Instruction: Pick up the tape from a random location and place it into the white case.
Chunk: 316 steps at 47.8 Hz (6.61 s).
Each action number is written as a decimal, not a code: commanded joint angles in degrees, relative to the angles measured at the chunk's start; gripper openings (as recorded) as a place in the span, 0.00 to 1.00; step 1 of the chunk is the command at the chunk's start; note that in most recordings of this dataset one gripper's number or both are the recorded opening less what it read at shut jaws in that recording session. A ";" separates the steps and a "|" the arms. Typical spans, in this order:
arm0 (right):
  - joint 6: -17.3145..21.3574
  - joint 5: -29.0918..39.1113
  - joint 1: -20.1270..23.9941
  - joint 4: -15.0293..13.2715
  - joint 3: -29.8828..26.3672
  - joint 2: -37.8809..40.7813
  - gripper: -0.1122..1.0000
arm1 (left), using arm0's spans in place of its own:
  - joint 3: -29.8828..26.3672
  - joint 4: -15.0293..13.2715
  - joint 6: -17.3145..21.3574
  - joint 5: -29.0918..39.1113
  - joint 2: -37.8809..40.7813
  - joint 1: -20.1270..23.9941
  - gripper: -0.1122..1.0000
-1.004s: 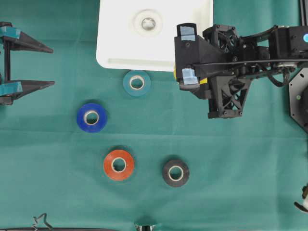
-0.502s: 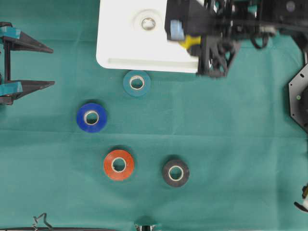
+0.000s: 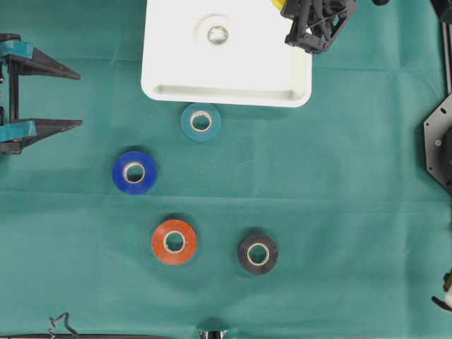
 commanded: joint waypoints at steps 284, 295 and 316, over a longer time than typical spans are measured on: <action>8.09 -19.95 21.01 -2.37 20.30 -23.38 0.90 | -0.53 -0.09 0.00 0.44 -0.18 1.05 0.98; 8.26 -25.05 21.71 -2.37 28.92 -34.45 0.90 | -0.62 0.00 0.00 0.44 -0.26 1.05 0.98; 8.61 -40.43 21.71 -2.29 46.32 -42.19 0.89 | -0.53 0.00 0.00 0.18 -0.35 1.05 0.98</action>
